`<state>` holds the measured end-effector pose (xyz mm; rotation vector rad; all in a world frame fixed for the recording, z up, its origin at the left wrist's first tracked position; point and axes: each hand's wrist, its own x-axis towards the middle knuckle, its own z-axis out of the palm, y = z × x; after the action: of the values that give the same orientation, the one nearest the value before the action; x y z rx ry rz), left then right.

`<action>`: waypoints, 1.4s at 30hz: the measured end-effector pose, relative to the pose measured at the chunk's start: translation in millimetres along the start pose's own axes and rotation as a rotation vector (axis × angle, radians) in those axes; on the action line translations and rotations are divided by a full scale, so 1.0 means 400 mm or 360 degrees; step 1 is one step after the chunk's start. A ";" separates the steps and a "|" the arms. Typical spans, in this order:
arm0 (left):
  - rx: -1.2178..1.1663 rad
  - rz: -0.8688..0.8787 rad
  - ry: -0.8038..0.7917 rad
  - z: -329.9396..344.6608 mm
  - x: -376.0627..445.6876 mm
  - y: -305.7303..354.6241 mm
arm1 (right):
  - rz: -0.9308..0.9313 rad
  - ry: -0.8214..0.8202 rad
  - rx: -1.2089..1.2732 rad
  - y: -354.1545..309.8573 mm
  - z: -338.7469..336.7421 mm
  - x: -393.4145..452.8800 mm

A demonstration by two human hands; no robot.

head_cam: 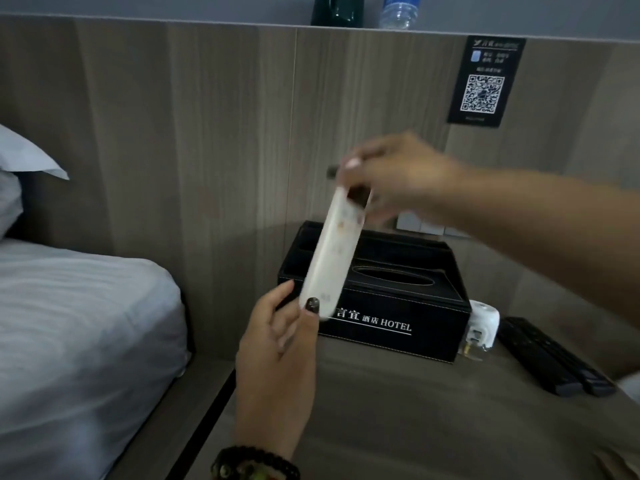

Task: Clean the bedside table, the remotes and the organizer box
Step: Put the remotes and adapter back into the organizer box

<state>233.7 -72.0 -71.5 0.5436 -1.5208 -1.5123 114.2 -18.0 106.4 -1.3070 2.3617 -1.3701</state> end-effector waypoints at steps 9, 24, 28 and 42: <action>0.0239 -0.0204 -0.0067 0.009 0.036 -0.032 | -0.0337 0.0552 -0.0695 0.011 0.028 0.261; 0.0918 -0.0052 -0.0418 0.009 0.024 -0.045 | 0.0026 0.0418 -0.0641 0.199 0.195 0.326; 0.0976 -0.0024 -0.0468 0.023 0.018 -0.050 | 0.0042 0.0331 -0.0749 0.212 0.221 0.335; 0.0719 -0.0035 -0.0318 0.039 0.005 -0.014 | 0.0088 -0.0001 -0.0664 0.176 0.215 0.278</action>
<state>218.2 -65.7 -74.1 0.6824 -2.0377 -1.2673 42.7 -139.1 36.6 -1.3125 2.7602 -0.8878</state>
